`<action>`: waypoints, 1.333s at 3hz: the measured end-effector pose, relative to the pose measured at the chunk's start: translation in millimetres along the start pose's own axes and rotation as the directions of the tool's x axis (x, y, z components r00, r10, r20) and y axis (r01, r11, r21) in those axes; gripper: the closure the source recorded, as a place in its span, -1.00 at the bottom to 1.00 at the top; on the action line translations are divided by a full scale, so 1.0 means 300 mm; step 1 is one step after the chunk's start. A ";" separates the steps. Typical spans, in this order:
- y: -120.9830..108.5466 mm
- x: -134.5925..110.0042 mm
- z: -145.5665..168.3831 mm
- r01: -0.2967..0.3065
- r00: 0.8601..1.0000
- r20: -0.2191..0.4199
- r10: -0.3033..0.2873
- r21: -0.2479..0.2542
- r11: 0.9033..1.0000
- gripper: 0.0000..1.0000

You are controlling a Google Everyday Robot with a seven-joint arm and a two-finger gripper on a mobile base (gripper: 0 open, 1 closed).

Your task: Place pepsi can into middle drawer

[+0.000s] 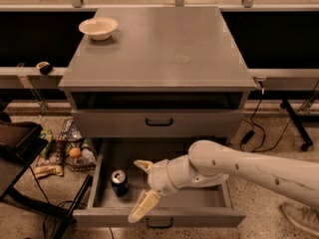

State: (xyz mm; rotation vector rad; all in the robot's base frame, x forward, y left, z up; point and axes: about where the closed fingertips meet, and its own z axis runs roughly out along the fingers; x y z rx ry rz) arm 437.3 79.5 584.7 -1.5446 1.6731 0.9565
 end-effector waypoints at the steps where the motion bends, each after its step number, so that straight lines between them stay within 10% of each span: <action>1: -0.052 -0.061 -0.124 0.000 0.990 -0.138 0.013 0.096 0.995 -1.00; 2: -0.134 -0.097 -0.262 0.085 0.945 -0.328 -0.014 0.203 0.975 -1.00; 3: -0.206 -0.210 -0.427 0.209 0.871 -0.489 -0.054 0.270 0.940 -1.00; 4: -0.225 -0.327 -0.487 0.293 0.834 -0.545 -0.088 0.300 0.908 -1.00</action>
Offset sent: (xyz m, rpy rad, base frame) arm 0.1044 -0.0915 0.2290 -0.7022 -0.3555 -0.3601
